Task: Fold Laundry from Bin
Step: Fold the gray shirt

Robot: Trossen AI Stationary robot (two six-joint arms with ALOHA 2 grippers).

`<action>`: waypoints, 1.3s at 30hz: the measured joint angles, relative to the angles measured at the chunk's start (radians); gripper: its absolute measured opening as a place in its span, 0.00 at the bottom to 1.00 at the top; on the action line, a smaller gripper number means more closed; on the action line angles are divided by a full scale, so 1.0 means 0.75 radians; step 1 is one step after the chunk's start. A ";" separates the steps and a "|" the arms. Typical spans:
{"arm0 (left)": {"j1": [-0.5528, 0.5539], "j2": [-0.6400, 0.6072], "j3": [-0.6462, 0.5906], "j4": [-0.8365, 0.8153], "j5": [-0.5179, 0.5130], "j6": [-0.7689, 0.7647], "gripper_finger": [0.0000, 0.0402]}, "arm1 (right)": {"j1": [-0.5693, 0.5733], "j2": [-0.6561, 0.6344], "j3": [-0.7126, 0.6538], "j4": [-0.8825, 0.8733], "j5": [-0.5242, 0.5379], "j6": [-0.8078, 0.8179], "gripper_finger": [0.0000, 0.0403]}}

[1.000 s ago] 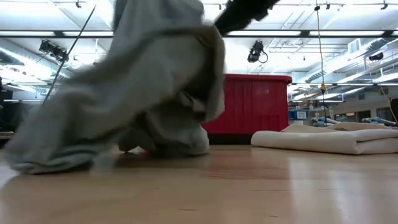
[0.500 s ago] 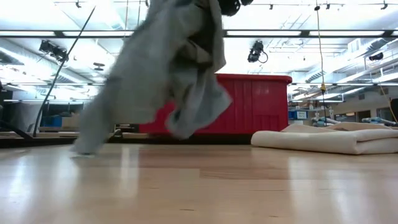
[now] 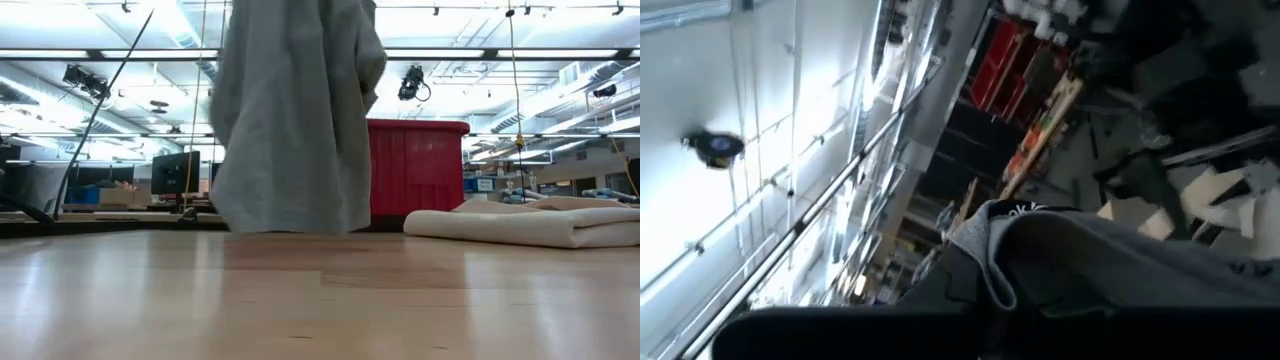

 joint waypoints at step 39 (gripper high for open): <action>-0.150 -0.027 -0.001 -0.222 -0.043 -0.032 0.05 | -0.133 0.118 -0.002 -0.202 -0.267 0.227 0.74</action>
